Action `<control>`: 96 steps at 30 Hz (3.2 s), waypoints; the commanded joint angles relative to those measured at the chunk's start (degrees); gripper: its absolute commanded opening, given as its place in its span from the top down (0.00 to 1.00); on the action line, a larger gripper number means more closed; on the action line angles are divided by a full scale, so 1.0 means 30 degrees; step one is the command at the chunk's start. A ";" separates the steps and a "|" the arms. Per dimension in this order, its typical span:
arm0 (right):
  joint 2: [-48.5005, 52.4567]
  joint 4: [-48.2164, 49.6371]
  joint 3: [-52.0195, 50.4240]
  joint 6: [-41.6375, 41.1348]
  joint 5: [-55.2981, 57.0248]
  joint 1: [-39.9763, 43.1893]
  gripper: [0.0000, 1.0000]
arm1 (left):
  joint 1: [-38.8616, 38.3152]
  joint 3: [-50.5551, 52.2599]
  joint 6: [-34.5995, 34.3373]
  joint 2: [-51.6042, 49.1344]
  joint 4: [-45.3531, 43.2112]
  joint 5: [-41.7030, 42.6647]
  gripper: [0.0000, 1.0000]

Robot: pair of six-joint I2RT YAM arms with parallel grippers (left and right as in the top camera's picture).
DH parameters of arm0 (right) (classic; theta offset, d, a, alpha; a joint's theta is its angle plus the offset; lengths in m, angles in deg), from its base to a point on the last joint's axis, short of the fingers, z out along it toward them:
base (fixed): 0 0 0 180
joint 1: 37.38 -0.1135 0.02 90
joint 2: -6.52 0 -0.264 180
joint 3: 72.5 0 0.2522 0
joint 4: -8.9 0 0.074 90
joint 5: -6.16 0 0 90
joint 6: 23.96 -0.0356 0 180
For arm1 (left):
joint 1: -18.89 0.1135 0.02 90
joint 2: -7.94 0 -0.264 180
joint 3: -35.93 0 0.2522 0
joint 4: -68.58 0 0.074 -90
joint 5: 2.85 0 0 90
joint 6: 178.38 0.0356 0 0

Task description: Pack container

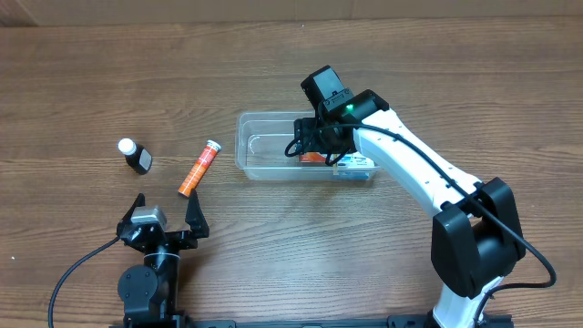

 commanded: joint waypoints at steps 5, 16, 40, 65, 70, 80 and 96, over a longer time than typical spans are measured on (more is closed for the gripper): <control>0.0036 -0.0095 -0.0051 -0.0080 -0.0022 -0.0087 0.25 | 0.0087 0.0066 0.0350 0.0153 -0.0007 0.0007 0.00; 0.0036 -0.0073 -0.0051 0.0605 0.0350 -0.0087 0.26 | 0.0087 0.0066 0.0350 0.0153 -0.0015 0.0007 0.00; 0.0036 0.0583 -0.0044 1.4447 -0.0219 -0.0699 0.19 | 0.0087 0.0066 0.0357 0.0153 -0.0007 0.0007 0.00; 0.0029 -0.1545 0.2958 0.1188 -0.0685 -0.2528 0.96 | 0.0087 0.0066 0.0350 0.0153 -0.0015 0.0007 0.00; 0.0044 -0.4022 0.5071 0.1195 -0.0685 -0.1902 0.96 | 0.0087 0.0066 0.0350 0.0153 -0.0007 0.0007 0.00; 0.2324 -0.4823 0.5275 0.2062 -0.1902 -0.1530 0.96 | 0.0087 0.0066 0.0350 0.0153 -0.0015 0.0007 0.00; 0.3432 -1.0484 1.3580 0.4801 -0.0801 0.0568 0.96 | 0.0087 0.0066 0.0357 0.0153 -0.0007 0.0007 0.00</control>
